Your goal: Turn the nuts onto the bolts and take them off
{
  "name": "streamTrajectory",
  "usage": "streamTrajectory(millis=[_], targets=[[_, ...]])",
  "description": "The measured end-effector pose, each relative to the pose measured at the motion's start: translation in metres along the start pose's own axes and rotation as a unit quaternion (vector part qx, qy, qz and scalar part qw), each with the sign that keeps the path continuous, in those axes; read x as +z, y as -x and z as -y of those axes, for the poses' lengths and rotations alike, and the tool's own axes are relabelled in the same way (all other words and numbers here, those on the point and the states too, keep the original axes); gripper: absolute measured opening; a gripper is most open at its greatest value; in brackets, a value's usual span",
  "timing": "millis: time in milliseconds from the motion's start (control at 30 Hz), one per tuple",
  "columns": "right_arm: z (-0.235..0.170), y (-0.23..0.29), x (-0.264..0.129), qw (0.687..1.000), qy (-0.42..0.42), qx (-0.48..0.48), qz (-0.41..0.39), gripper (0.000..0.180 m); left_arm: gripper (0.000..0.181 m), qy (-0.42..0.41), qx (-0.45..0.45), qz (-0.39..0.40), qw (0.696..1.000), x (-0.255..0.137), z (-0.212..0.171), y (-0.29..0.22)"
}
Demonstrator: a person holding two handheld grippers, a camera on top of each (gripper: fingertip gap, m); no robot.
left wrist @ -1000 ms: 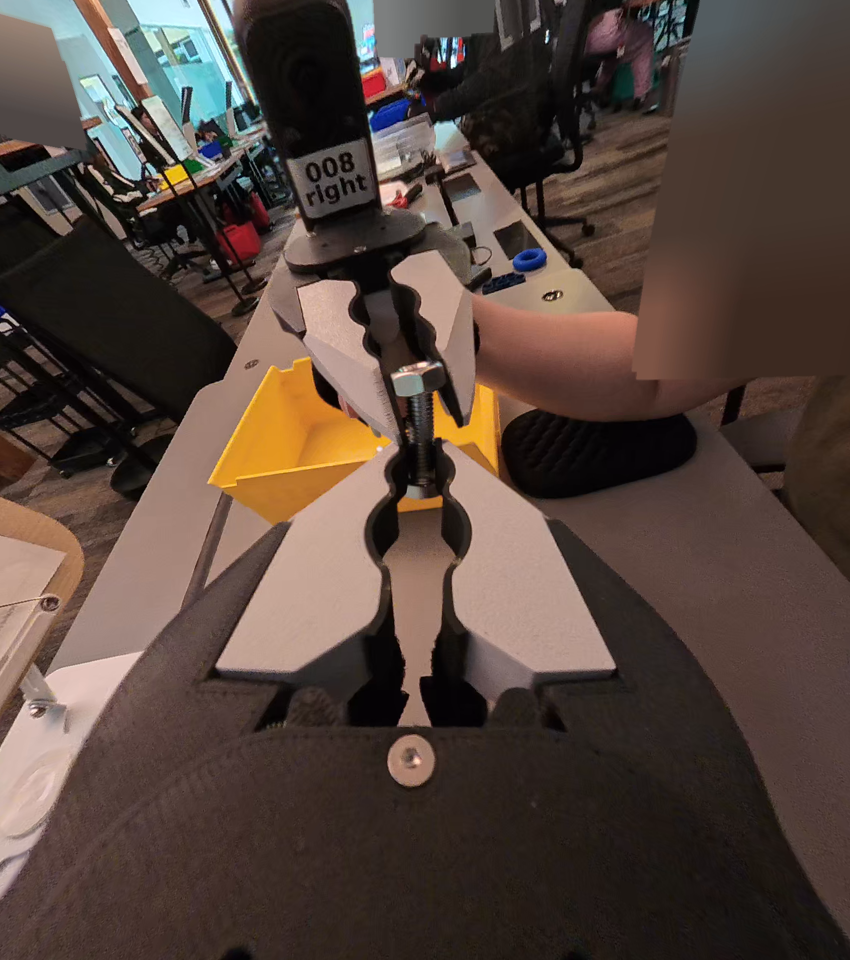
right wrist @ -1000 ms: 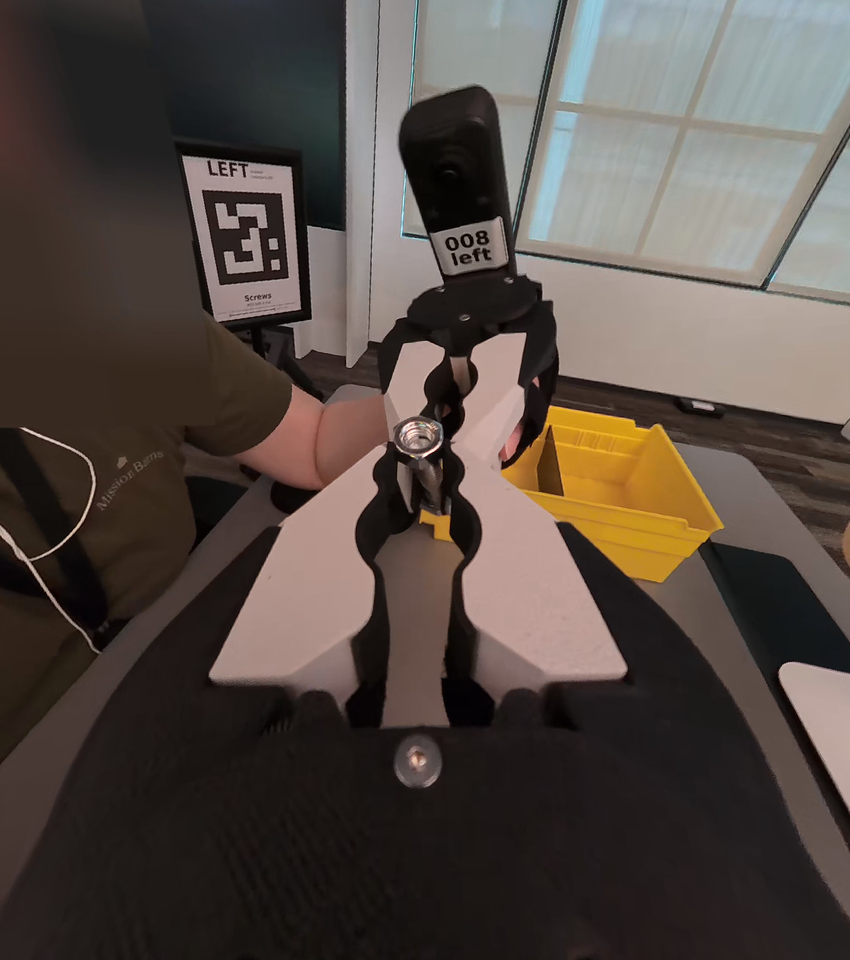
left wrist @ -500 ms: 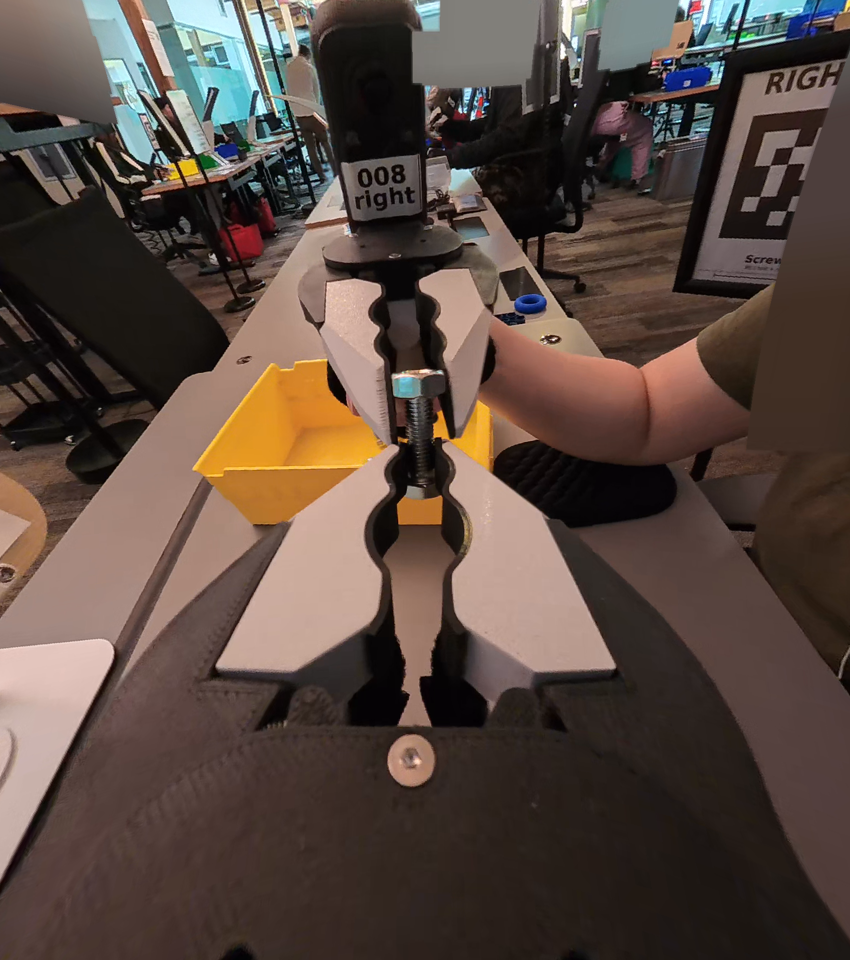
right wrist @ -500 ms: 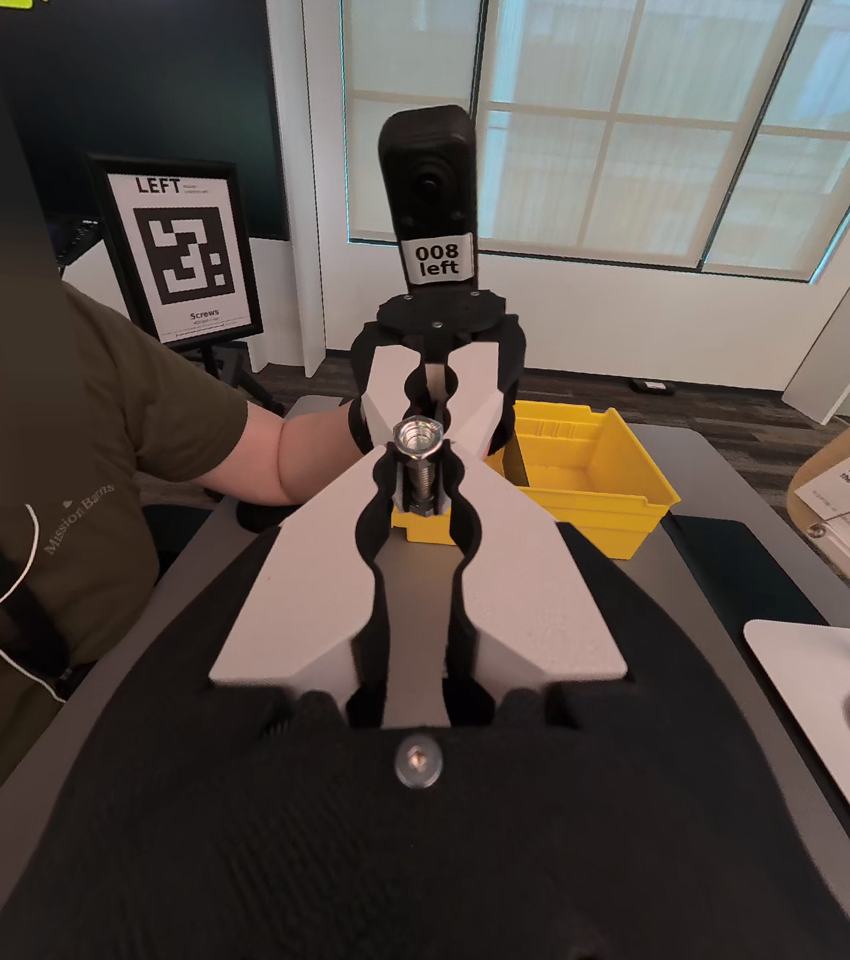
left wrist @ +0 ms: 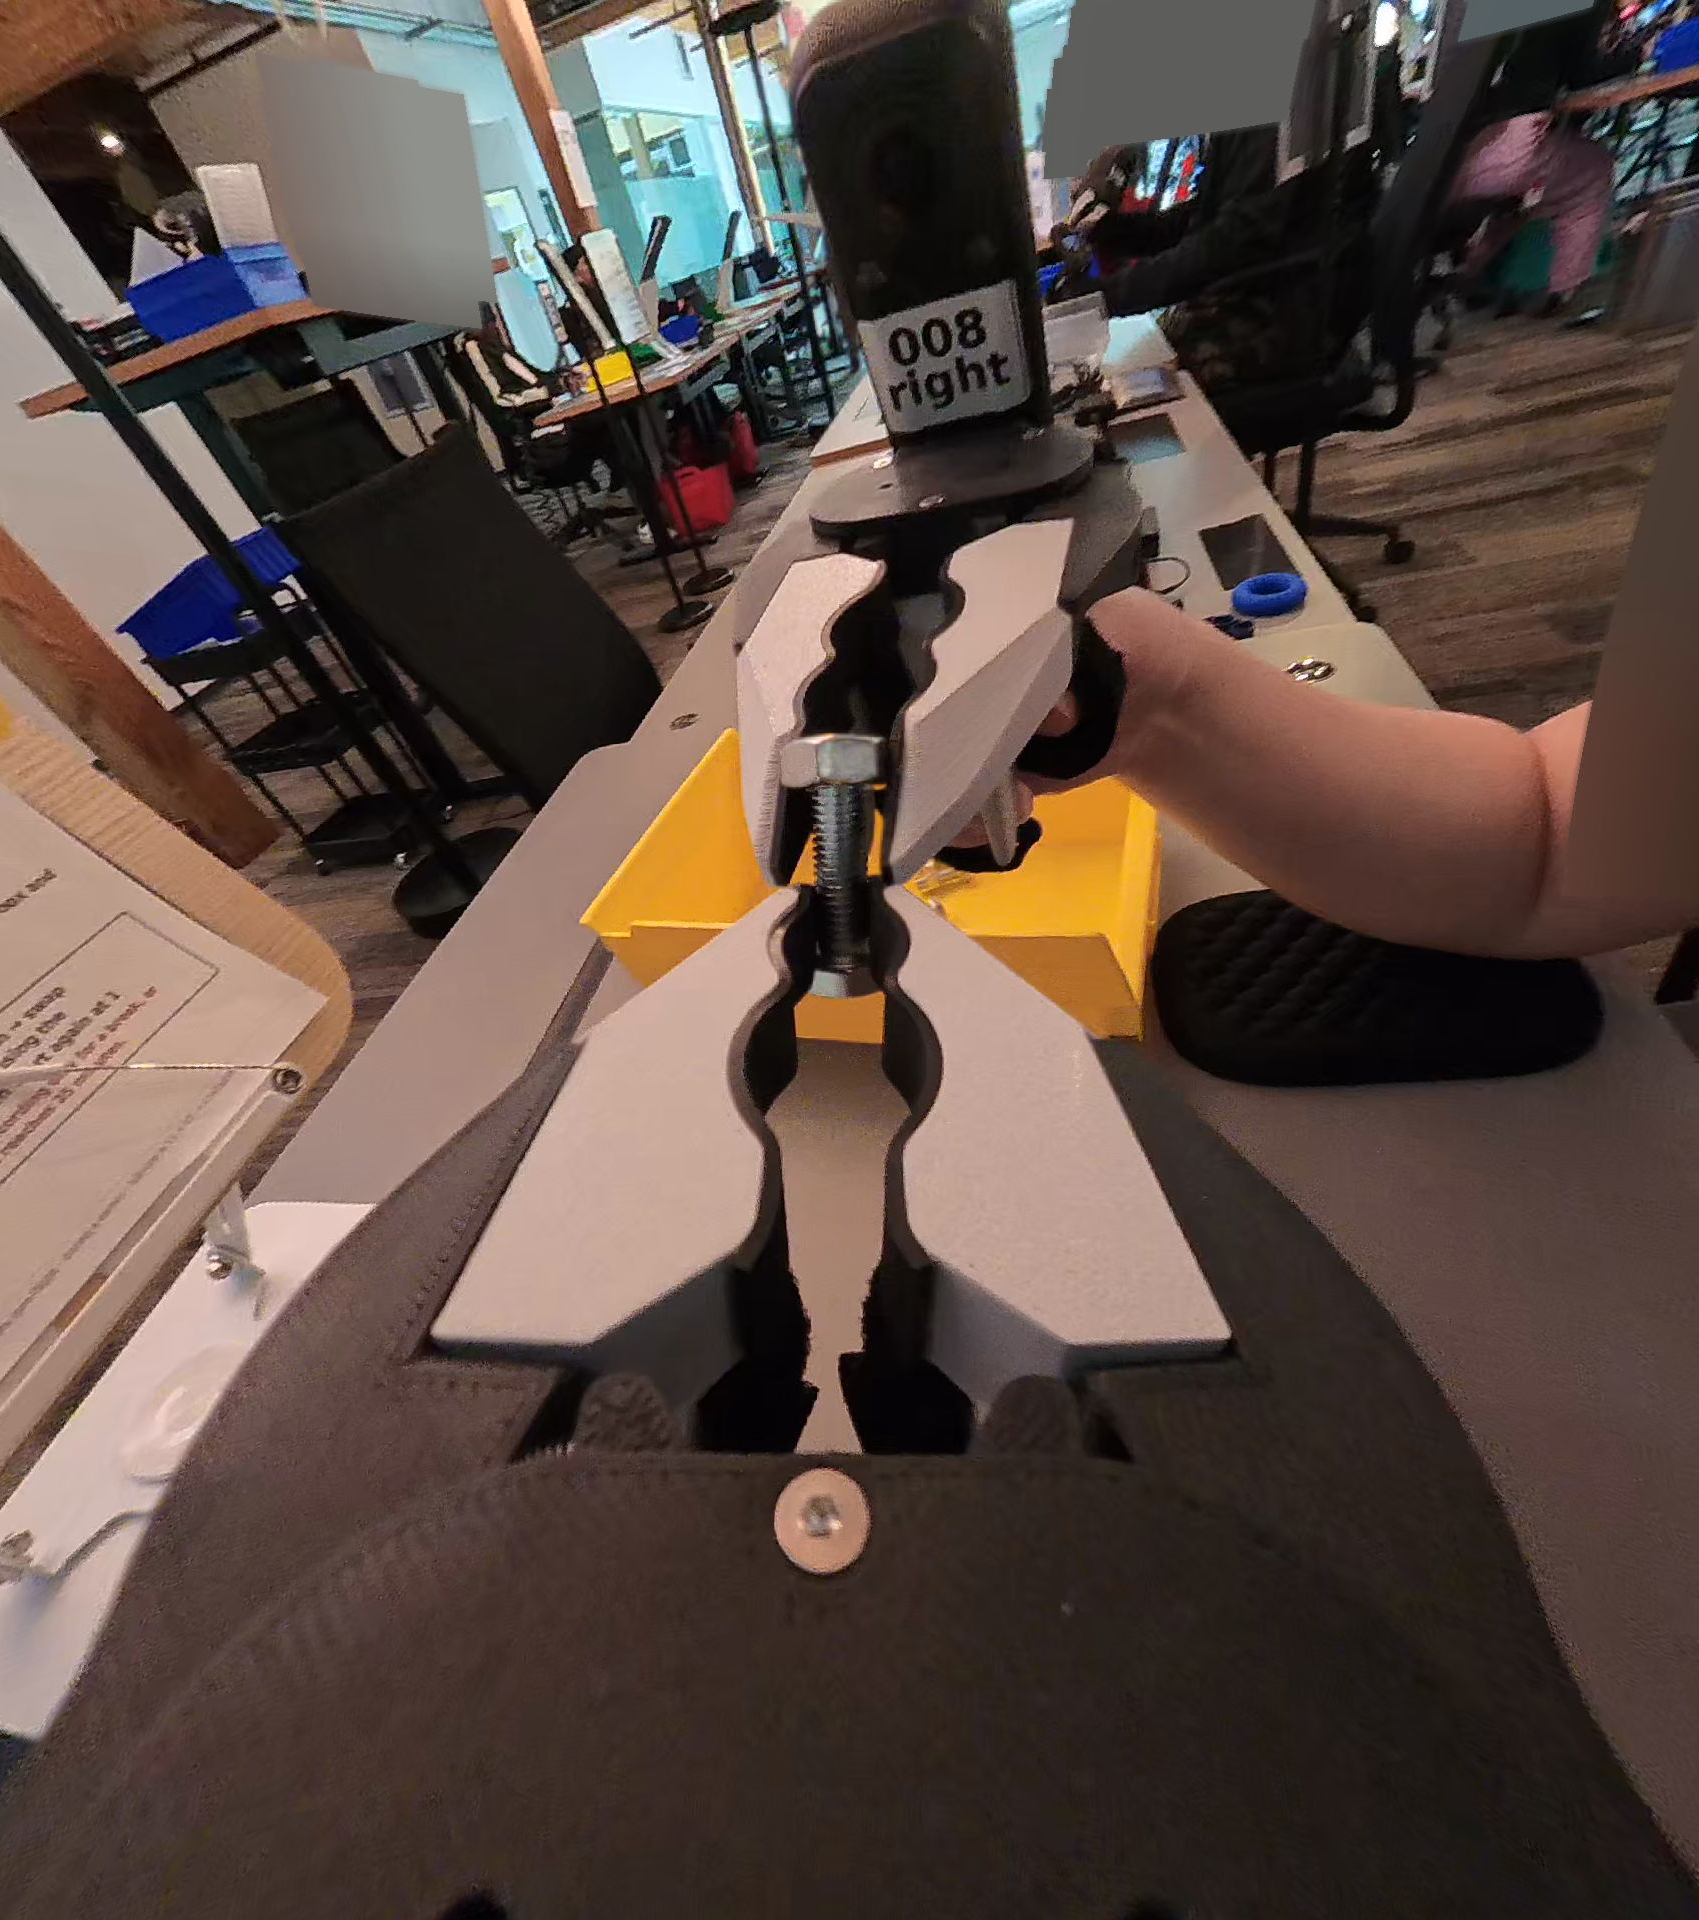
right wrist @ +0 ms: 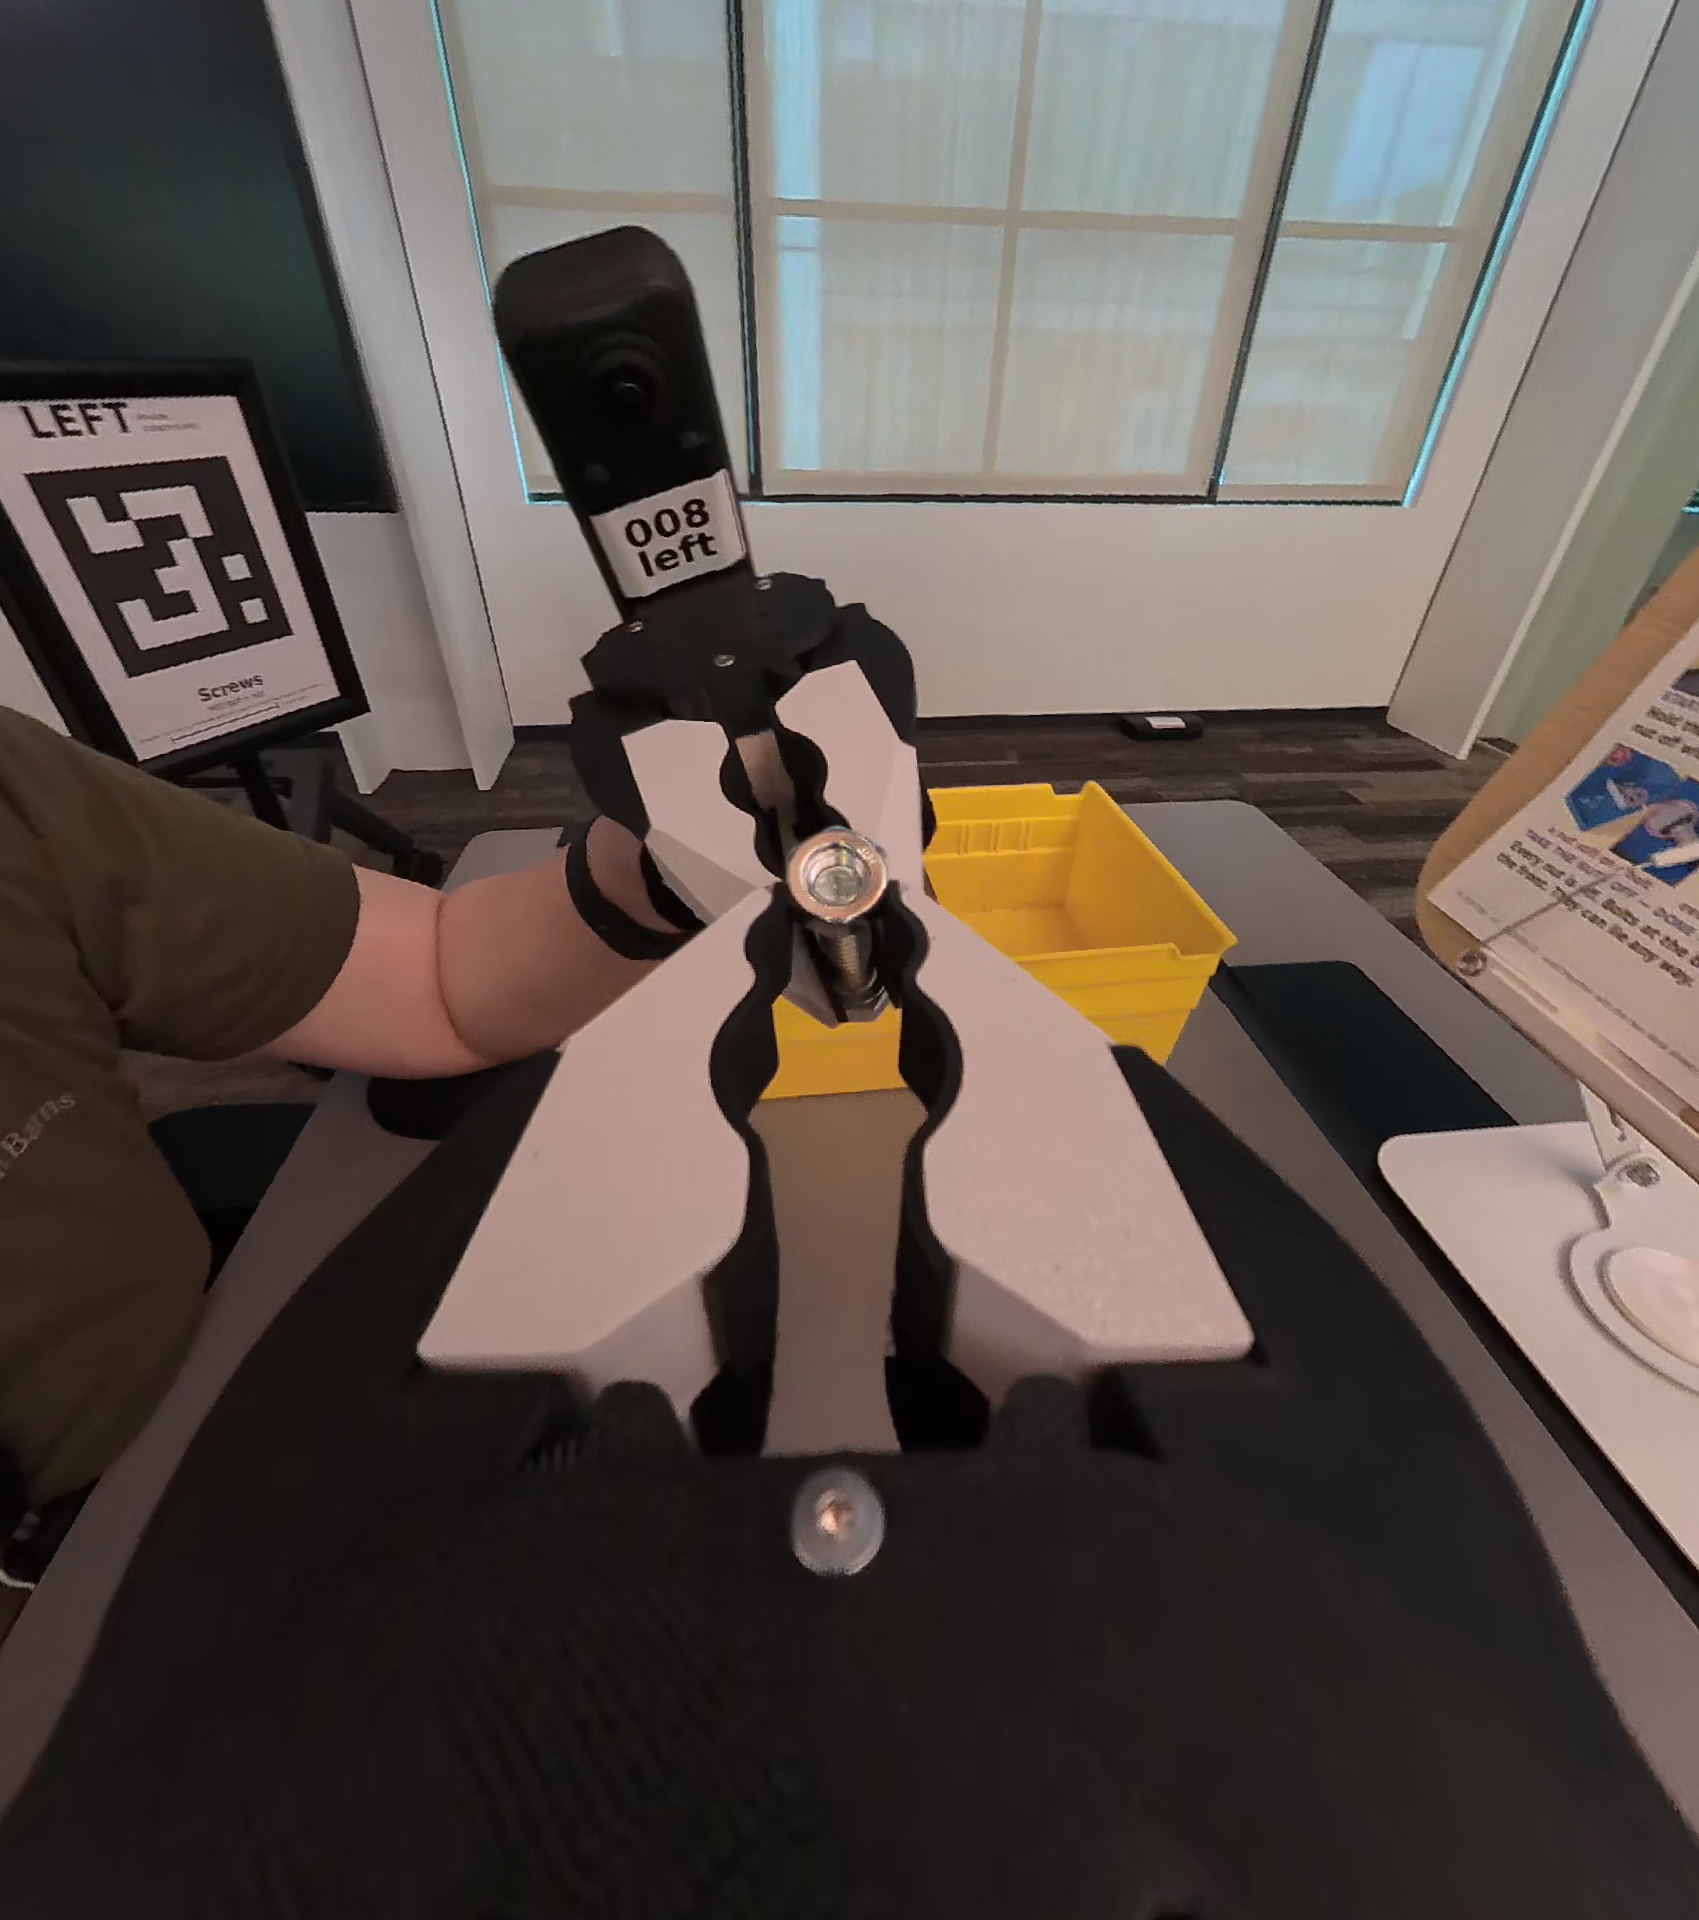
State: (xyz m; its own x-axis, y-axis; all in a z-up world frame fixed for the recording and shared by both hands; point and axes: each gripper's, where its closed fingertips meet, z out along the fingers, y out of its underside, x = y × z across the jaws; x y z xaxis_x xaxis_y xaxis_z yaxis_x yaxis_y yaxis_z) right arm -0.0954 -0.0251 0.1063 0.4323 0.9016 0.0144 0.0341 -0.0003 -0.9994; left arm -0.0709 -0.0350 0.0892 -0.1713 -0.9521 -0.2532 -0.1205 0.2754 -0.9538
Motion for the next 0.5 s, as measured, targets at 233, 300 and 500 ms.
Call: streamTrajectory(millis=[233, 300, 500], targets=[[0.0008, -0.0005, -0.0004, 1.0, 0.008, 0.002, -0.01, 0.016, 0.007, -0.003, -0.008, -0.001, 1.0, 0.0003, 0.0006, 0.0003], [0.0014, 0.0, -0.0006, 1.0, 0.009, 0.0, -0.012, 0.017, 0.007, -0.005, -0.008, -0.002, 1.0, 0.0003, 0.0011, 0.0001], [0.0038, 0.0032, -0.0006, 1.0, 0.008, -0.015, -0.012, 0.012, 0.007, -0.014, -0.018, -0.011, 1.0, -0.0004, 0.004, -0.0019]])
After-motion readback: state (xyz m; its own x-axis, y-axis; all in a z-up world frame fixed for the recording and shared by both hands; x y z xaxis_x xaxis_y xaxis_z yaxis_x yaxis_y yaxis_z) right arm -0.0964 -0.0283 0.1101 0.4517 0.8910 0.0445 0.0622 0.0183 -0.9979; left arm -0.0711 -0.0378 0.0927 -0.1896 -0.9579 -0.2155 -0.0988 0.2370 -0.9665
